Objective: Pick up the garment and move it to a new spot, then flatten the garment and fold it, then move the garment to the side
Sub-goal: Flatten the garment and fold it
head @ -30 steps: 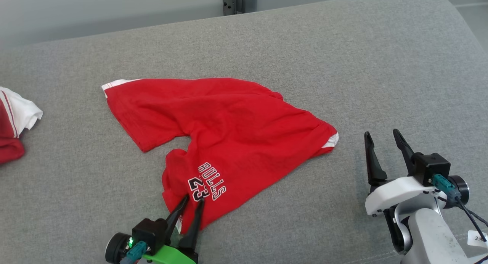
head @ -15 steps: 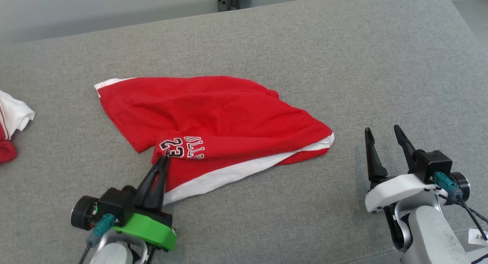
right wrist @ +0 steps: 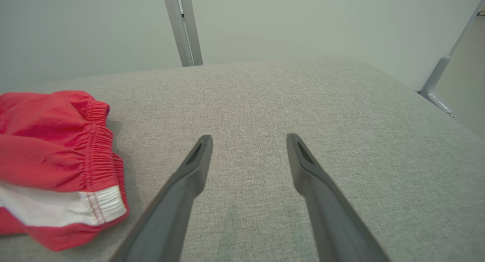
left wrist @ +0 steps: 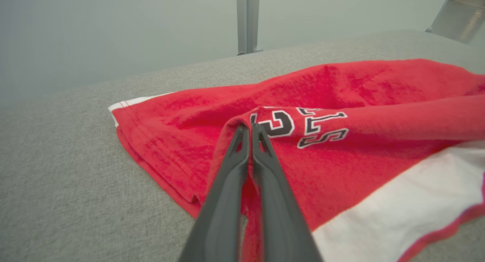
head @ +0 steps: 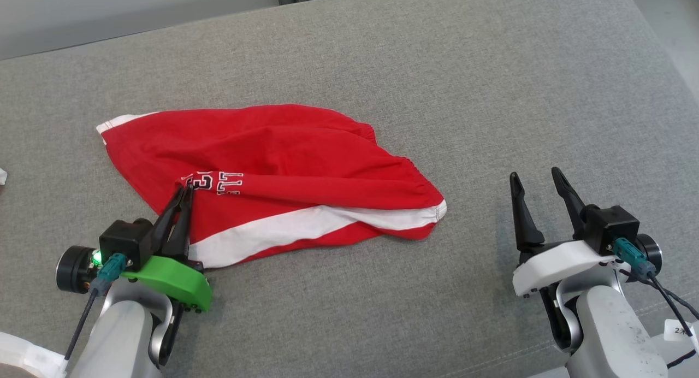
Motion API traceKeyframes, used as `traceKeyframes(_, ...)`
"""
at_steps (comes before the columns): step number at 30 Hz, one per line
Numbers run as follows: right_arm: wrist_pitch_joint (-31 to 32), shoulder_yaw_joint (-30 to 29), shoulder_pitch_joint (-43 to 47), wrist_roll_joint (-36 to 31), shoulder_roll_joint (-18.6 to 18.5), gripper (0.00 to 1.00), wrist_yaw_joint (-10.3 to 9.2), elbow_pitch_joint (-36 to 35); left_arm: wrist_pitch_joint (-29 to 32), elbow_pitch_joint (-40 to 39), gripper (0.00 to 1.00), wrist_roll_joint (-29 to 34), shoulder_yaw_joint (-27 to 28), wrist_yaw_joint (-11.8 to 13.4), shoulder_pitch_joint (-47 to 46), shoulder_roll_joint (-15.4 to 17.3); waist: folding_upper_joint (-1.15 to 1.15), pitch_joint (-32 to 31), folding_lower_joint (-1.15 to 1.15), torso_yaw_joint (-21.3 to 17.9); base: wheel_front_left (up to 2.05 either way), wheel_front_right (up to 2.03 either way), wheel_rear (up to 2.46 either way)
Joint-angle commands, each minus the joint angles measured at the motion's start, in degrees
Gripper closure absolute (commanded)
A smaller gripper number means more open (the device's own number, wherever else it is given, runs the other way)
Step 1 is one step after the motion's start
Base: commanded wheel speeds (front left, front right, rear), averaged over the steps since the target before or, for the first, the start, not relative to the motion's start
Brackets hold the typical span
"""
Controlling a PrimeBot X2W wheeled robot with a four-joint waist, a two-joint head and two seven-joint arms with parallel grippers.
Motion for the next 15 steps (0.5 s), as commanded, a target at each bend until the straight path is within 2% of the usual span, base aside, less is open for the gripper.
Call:
traceKeyframes(1, -0.20, 0.22, -0.29, 0.26, -0.03, 0.00, 0.00, -0.49, -0.02, 0.14, 0.00, 0.14, 0.54, 0.33, -0.95, -0.22, 0.00, -0.17, 0.00, -0.01, 0.00, 0.00, 0.00)
traceKeyframes(6, -0.20, 1.36, 0.85, 0.37, -0.03, 0.00, 0.00, -2.62, -0.03, -2.63, 0.00, 0.30, 2.60, 0.47, 1.70, -1.06, 0.00, -1.58, 0.00, 0.99, 0.00, 0.00, 0.00)
traceKeyframes(15, -0.20, 2.99, 2.59, 0.42, -0.05, 0.00, 0.00, -7.07, -0.03, -12.76, 0.00, 1.26, 7.91, 1.24, 9.75, -4.11, 0.00, -5.42, 0.00, 4.23, 0.00, 0.00, 0.00)
